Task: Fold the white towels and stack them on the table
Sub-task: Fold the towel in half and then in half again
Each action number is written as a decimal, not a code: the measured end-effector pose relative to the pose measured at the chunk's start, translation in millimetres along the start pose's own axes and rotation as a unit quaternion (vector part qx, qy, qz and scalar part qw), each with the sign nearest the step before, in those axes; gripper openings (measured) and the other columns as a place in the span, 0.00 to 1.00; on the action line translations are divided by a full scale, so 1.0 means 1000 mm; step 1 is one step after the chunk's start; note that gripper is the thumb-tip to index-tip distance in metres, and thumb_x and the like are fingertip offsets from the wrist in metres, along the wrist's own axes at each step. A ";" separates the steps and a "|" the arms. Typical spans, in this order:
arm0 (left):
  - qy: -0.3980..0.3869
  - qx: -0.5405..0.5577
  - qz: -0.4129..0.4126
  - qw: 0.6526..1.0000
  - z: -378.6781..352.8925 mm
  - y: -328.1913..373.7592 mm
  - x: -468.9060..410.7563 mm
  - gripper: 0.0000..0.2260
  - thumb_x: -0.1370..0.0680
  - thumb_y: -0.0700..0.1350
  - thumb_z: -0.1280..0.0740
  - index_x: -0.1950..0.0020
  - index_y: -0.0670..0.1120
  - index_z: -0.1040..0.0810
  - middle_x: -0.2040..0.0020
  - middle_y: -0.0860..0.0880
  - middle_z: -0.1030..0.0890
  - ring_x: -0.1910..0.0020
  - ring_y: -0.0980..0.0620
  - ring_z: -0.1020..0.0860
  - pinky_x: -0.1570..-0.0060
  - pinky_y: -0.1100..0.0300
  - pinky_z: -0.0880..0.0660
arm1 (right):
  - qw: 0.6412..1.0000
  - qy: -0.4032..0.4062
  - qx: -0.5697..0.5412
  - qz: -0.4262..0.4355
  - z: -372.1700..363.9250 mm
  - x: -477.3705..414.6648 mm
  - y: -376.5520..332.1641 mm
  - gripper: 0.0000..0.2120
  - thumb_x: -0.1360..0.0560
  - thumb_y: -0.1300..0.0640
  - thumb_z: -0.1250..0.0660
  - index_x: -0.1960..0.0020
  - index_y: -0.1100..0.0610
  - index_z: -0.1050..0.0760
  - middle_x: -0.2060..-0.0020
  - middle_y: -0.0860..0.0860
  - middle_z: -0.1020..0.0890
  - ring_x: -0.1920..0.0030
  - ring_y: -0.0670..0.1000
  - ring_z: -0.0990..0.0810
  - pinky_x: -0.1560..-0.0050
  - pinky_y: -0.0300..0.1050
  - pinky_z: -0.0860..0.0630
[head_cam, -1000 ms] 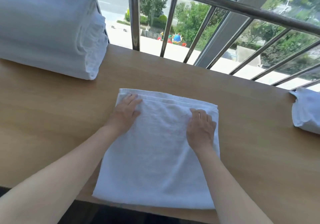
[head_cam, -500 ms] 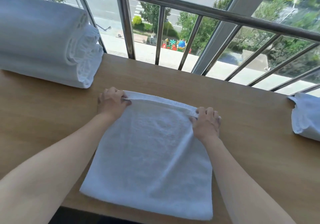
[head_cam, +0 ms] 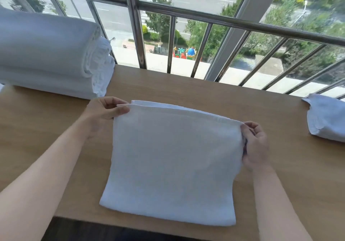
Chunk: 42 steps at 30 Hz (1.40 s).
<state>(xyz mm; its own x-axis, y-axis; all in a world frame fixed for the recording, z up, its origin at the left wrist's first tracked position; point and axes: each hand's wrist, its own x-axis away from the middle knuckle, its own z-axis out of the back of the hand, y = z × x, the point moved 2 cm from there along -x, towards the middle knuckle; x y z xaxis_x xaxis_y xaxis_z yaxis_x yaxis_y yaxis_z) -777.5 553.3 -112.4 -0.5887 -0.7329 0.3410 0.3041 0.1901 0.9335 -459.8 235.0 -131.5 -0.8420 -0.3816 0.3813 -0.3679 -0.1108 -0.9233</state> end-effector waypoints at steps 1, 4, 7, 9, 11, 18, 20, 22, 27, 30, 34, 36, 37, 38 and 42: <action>0.020 -0.023 -0.003 1.000 0.002 0.000 -0.005 0.12 0.33 0.49 0.18 0.53 0.47 0.13 0.54 0.48 0.13 0.56 0.54 0.15 0.57 0.65 0.21 | 0.999 0.012 0.036 0.001 0.000 -0.001 0.001 0.04 0.23 0.57 0.31 0.55 0.49 0.23 0.62 0.50 0.20 0.65 0.49 0.22 0.67 0.43 0.25; 0.081 -0.082 0.001 0.993 -0.013 -0.004 -0.029 0.04 0.27 0.43 0.23 0.53 0.47 0.14 0.53 0.47 0.13 0.54 0.53 0.17 0.52 0.61 0.22 | 0.974 0.062 0.213 0.050 -0.019 -0.012 0.005 0.03 0.22 0.59 0.33 0.52 0.52 0.24 0.59 0.53 0.20 0.61 0.53 0.23 0.59 0.47 0.27; 0.083 -0.073 -0.002 0.994 -0.021 -0.009 -0.049 0.02 0.24 0.44 0.25 0.55 0.51 0.15 0.54 0.50 0.14 0.54 0.53 0.17 0.52 0.59 0.22 | 0.964 0.111 0.223 0.091 -0.036 -0.018 0.005 0.07 0.23 0.59 0.34 0.57 0.49 0.27 0.65 0.48 0.23 0.66 0.48 0.26 0.65 0.39 0.29; 0.064 -0.032 0.004 0.997 -0.013 -0.013 -0.055 0.03 0.26 0.47 0.23 0.54 0.51 0.14 0.54 0.49 0.13 0.55 0.53 0.16 0.53 0.58 0.21 | 0.965 0.124 0.213 0.093 -0.031 -0.021 0.007 0.09 0.23 0.58 0.34 0.59 0.47 0.28 0.70 0.44 0.26 0.72 0.42 0.29 0.72 0.34 0.32; 0.066 -0.012 -0.002 0.998 -0.004 -0.021 -0.058 0.07 0.28 0.51 0.22 0.53 0.52 0.13 0.54 0.50 0.13 0.56 0.54 0.16 0.57 0.61 0.20 | 0.980 0.104 0.154 0.071 -0.024 -0.024 0.013 0.08 0.23 0.58 0.32 0.58 0.47 0.27 0.73 0.42 0.26 0.74 0.41 0.30 0.73 0.35 0.32; 0.123 -0.073 0.006 0.990 -0.028 -0.044 -0.090 0.04 0.23 0.42 0.26 0.52 0.51 0.18 0.56 0.50 0.16 0.55 0.52 0.18 0.56 0.60 0.22 | 0.950 0.150 0.268 0.060 -0.045 -0.057 0.023 0.04 0.22 0.58 0.34 0.53 0.51 0.27 0.65 0.43 0.24 0.66 0.45 0.26 0.66 0.40 0.31; 0.138 -0.096 0.000 0.986 -0.030 -0.047 -0.096 0.04 0.23 0.44 0.26 0.52 0.53 0.17 0.57 0.53 0.16 0.57 0.54 0.19 0.58 0.61 0.23 | 0.941 0.156 0.295 0.051 -0.045 -0.063 0.028 0.03 0.22 0.58 0.36 0.52 0.51 0.27 0.64 0.43 0.24 0.65 0.46 0.26 0.65 0.42 0.31; 0.150 -0.129 -0.007 0.980 -0.031 -0.051 -0.098 0.03 0.23 0.46 0.26 0.53 0.55 0.18 0.57 0.54 0.16 0.57 0.55 0.19 0.56 0.60 0.23 | 0.939 0.151 0.307 0.042 -0.043 -0.067 0.035 0.01 0.22 0.58 0.37 0.51 0.52 0.28 0.64 0.43 0.24 0.63 0.49 0.26 0.64 0.44 0.32; 0.179 -0.115 -0.041 0.976 -0.032 -0.050 -0.097 0.03 0.22 0.48 0.28 0.55 0.56 0.19 0.59 0.57 0.18 0.61 0.60 0.22 0.59 0.64 0.25 | 0.926 0.142 0.343 0.062 -0.043 -0.066 0.031 0.03 0.20 0.55 0.42 0.51 0.47 0.32 0.63 0.43 0.24 0.62 0.50 0.25 0.63 0.47 0.33; 0.201 -0.044 -0.063 0.977 -0.025 -0.056 -0.095 0.02 0.23 0.47 0.28 0.55 0.55 0.18 0.59 0.58 0.17 0.60 0.59 0.20 0.59 0.65 0.24 | 0.924 0.133 0.344 0.103 -0.038 -0.062 0.027 0.04 0.20 0.52 0.44 0.50 0.43 0.34 0.63 0.39 0.22 0.61 0.47 0.24 0.63 0.45 0.31; 0.178 -0.117 -0.049 0.976 -0.035 -0.058 -0.106 0.07 0.22 0.46 0.28 0.57 0.57 0.19 0.59 0.57 0.17 0.61 0.60 0.22 0.59 0.68 0.27 | 0.917 0.111 0.375 0.082 -0.038 -0.069 0.028 0.03 0.18 0.55 0.43 0.49 0.48 0.33 0.63 0.44 0.24 0.61 0.54 0.26 0.61 0.48 0.35; 0.185 -0.143 -0.060 0.970 -0.040 -0.041 -0.119 0.06 0.24 0.49 0.27 0.58 0.60 0.19 0.61 0.60 0.18 0.65 0.66 0.23 0.63 0.74 0.30 | 0.920 0.124 0.362 0.080 -0.040 -0.080 0.024 0.02 0.18 0.55 0.43 0.49 0.49 0.33 0.63 0.45 0.25 0.61 0.56 0.26 0.60 0.47 0.35; 0.180 -0.144 -0.057 0.971 -0.039 -0.041 -0.124 0.05 0.24 0.50 0.27 0.58 0.60 0.19 0.61 0.61 0.18 0.65 0.67 0.23 0.63 0.75 0.30 | 0.918 0.130 0.367 0.077 -0.039 -0.083 0.024 0.02 0.18 0.55 0.43 0.49 0.50 0.33 0.63 0.45 0.25 0.60 0.56 0.26 0.59 0.47 0.36; 0.173 -0.142 -0.057 0.973 -0.040 -0.042 -0.128 0.05 0.24 0.51 0.26 0.58 0.60 0.19 0.62 0.61 0.17 0.64 0.66 0.23 0.62 0.74 0.29 | 0.913 0.136 0.378 0.072 -0.037 -0.083 0.024 0.02 0.18 0.56 0.44 0.49 0.50 0.33 0.64 0.44 0.26 0.61 0.55 0.27 0.60 0.47 0.37; 0.170 -0.146 -0.059 0.973 -0.046 -0.039 -0.139 0.04 0.24 0.51 0.26 0.58 0.60 0.19 0.60 0.61 0.17 0.62 0.63 0.21 0.59 0.69 0.26 | 0.913 0.151 0.375 0.064 -0.036 -0.092 0.029 0.02 0.18 0.54 0.44 0.50 0.49 0.34 0.65 0.44 0.26 0.62 0.54 0.27 0.60 0.47 0.36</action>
<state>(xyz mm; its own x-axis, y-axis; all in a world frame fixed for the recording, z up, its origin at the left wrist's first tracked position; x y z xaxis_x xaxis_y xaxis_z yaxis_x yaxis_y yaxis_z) -672.9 617.7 -201.1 -0.3665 -0.9212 0.1305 0.4775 -0.0658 0.8762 -407.1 300.1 -191.5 -0.9711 -0.1780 0.1589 0.0193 -0.7225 -0.6911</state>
